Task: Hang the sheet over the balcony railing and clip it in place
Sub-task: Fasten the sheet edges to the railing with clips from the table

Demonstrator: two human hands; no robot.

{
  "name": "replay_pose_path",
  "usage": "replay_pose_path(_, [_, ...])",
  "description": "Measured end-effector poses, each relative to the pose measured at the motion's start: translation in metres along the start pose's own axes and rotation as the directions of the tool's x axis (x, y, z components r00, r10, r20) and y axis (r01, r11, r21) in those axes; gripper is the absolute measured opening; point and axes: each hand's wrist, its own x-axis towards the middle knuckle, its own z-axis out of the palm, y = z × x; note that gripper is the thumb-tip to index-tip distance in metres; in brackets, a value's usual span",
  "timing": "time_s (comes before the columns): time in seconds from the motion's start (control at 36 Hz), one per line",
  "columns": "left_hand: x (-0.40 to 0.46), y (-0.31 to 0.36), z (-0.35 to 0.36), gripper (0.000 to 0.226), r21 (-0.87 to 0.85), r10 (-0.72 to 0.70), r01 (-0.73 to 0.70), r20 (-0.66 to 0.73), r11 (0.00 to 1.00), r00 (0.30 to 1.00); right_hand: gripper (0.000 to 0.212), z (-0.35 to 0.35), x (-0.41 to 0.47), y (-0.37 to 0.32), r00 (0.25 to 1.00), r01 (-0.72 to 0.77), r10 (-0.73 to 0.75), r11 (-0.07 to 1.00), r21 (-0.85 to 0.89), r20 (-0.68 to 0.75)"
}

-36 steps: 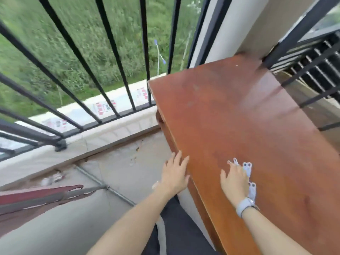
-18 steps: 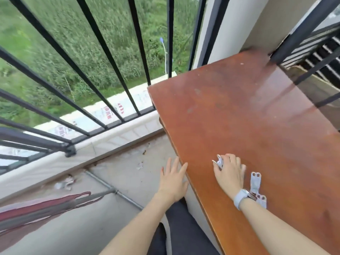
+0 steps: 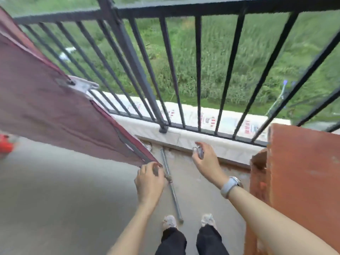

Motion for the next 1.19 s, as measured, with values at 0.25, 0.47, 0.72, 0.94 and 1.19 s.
replay_pose_path(0.25, [0.052,-0.007,-0.066,0.032,-0.298,-0.243,0.142,-0.336,0.944,0.91,0.04,0.086,0.067,-0.103,0.909,0.255,-0.252,0.966,0.035,0.332])
replay_pose_path(0.47, [0.089,0.008,-0.087,0.033,-0.208,-0.278,0.209,-0.4,0.956,0.874,0.042,0.121,0.099,-0.099,0.887,0.366,-0.276,0.91,-0.197,0.372])
replay_pose_path(0.72, [0.09,-0.024,-0.068,0.014,-0.234,-0.193,0.127,-0.287,0.964,0.938,0.02,0.14,0.105,-0.092,0.921,0.364,-0.291,0.88,-0.305,0.259])
replay_pose_path(0.94, [0.078,-0.025,-0.053,0.021,-0.35,-0.128,0.054,-0.192,0.935,0.973,0.01,0.111,0.084,-0.059,0.838,0.536,-0.434,0.77,-0.346,0.331])
replay_pose_path(1.19, [0.09,-0.031,-0.057,0.021,-0.216,0.003,-0.036,-0.151,0.976,0.989,0.01,0.126,0.073,-0.063,0.857,0.503,-0.418,0.805,-0.315,0.302])
